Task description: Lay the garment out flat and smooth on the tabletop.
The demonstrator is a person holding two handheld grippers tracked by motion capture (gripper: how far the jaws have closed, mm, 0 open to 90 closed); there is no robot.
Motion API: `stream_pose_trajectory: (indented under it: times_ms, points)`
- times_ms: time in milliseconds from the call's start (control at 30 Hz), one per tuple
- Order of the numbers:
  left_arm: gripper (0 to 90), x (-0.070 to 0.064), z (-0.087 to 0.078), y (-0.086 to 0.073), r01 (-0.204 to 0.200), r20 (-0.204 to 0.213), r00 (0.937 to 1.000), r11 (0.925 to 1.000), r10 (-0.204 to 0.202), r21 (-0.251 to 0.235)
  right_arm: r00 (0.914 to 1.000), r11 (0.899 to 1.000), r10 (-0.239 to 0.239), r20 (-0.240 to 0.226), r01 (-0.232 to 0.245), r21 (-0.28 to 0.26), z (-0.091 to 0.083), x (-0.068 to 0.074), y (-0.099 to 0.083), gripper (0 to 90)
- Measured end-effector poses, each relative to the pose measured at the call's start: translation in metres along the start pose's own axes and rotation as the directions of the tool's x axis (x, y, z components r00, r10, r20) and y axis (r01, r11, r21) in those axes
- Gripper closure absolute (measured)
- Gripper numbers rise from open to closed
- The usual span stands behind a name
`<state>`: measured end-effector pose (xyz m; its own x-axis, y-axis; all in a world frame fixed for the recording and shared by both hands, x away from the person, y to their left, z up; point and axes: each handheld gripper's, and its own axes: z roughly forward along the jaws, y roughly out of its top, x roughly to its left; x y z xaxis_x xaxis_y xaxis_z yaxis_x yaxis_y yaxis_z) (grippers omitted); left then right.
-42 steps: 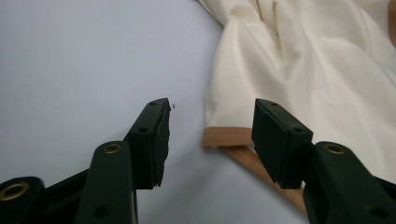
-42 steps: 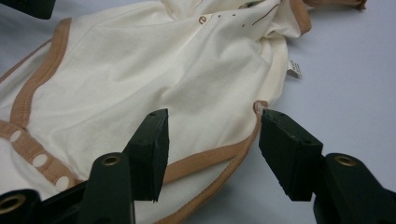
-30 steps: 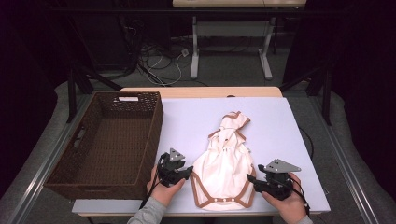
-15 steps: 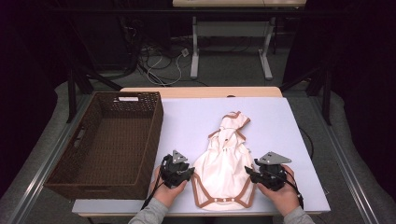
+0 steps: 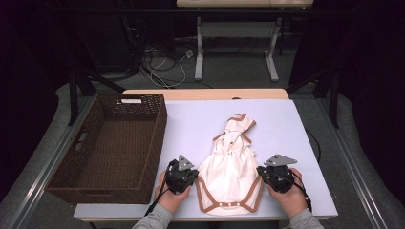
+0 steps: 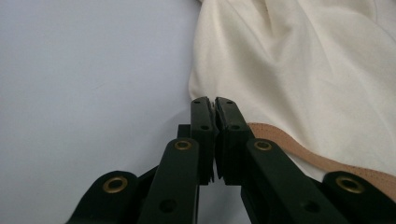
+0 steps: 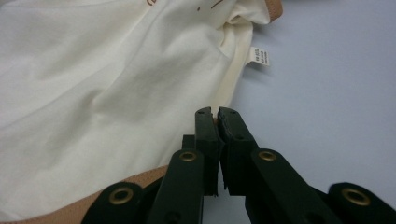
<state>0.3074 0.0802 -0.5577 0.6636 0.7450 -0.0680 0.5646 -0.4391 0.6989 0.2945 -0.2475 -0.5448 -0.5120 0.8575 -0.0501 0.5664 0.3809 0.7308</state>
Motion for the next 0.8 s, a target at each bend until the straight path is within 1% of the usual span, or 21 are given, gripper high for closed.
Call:
stream_pose_trajectory:
  times_ms: [33,67,100,200,233,267,300,333,400,433,500,533,567,600,667,700,733,767,800]
  points:
    - [87.0,0.000,-0.001,0.000,0.010,0.007,0.9999,0.9999,-0.011,0.005,0.9999,1.000,-0.013,0.006,0.013,0.000,-0.001,-0.001,-0.001,86.7]
    - [87.1,0.001,-0.002,0.000,0.004,0.006,1.0000,0.9999,-0.004,0.009,1.0000,1.000,-0.004,0.002,0.004,0.003,-0.002,-0.002,-0.001,86.8]
    - [87.2,0.002,-0.003,-0.001,0.009,0.006,0.9999,0.9999,-0.010,0.012,0.9999,1.000,-0.010,0.005,0.010,0.002,-0.003,-0.003,-0.002,86.8]
    - [87.3,0.002,-0.004,-0.001,0.025,0.008,0.9996,0.9996,-0.025,0.016,0.9999,1.000,0.010,0.004,-0.010,0.005,-0.006,-0.006,-0.006,86.8]
    - [87.3,0.004,-0.005,-0.001,0.011,0.001,0.9999,0.9997,-0.011,0.024,0.9999,1.000,0.013,0.009,-0.013,0.003,-0.007,-0.008,-0.007,86.8]
    - [87.4,0.003,-0.006,-0.002,0.024,0.002,0.9997,0.9994,-0.024,0.024,0.9998,1.000,0.015,0.012,-0.015,0.008,-0.008,-0.009,-0.008,86.8]
    - [87.4,0.005,-0.008,-0.003,0.008,0.002,1.0000,0.9994,-0.008,0.034,0.9998,1.000,0.016,0.008,-0.016,0.000,-0.009,-0.011,-0.009,86.8]
    - [87.4,0.005,-0.009,-0.004,0.017,-0.003,0.9998,0.9994,-0.017,0.031,0.9997,1.000,0.021,0.008,-0.022,0.003,-0.011,-0.012,-0.010,86.7]
    - [87.4,0.007,-0.012,-0.005,0.023,-0.001,0.9997,0.9989,-0.023,0.042,0.9995,1.000,0.031,0.007,-0.031,0.007,-0.013,-0.013,-0.012,86.8]
    - [87.4,0.007,-0.013,-0.006,0.031,-0.004,0.9995,0.9989,-0.031,0.035,0.9994,0.999,0.033,0.012,-0.033,0.013,-0.015,-0.013,-0.014,86.8]
    - [87.4,0.008,-0.016,-0.007,0.035,-0.002,0.9994,0.9986,-0.035,0.039,0.9993,0.999,0.036,0.006,-0.036,0.002,-0.016,-0.014,-0.017,86.8]
    - [87.4,0.008,-0.017,-0.007,0.031,-0.002,0.9995,0.9988,-0.031,0.039,0.9994,0.999,0.032,0.010,-0.032,0.007,-0.017,-0.014,-0.017,86.8]
    - [87.4,0.008,-0.018,-0.008,0.034,-0.009,0.9994,0.9987,-0.034,0.038,0.9990,0.999,0.041,0.015,-0.042,0.010,-0.017,-0.013,-0.018,86.8]
    - [87.4,0.008,-0.019,-0.008,0.032,-0.006,0.9995,0.9985,-0.032,0.044,0.9993,0.999,0.038,0.007,-0.038,0.008,-0.018,-0.013,-0.019,86.8]
    - [87.4,0.007,-0.021,-0.009,0.034,-0.004,0.9994,0.9984,-0.033,0.044,0.9992,0.999,0.038,0.015,-0.038,0.008,-0.020,-0.012,-0.020,86.8]
    - [87.4,0.006,-0.021,-0.010,0.031,-0.009,0.9995,0.9985,-0.031,0.045,0.9990,0.999,0.043,0.009,-0.043,0.007,-0.020,-0.012,-0.020,86.8]
    - [87.4,0.006,-0.022,-0.010,0.031,-0.010,0.9995,0.9985,-0.031,0.045,0.9991,0.999,0.040,0.013,-0.040,0.007,-0.021,-0.012,-0.021,86.8]
    - [87.4,0.006,-0.023,-0.011,0.037,-0.011,0.9993,0.9983,-0.036,0.046,0.9988,0.999,0.049,0.008,-0.049,0.007,-0.022,-0.012,-0.022,86.8]
    - [87.4,0.006,-0.024,-0.011,0.032,-0.013,0.9994,0.9984,-0.031,0.048,0.9988,0.999,0.048,0.007,-0.048,0.009,-0.022,-0.012,-0.022,86.8]
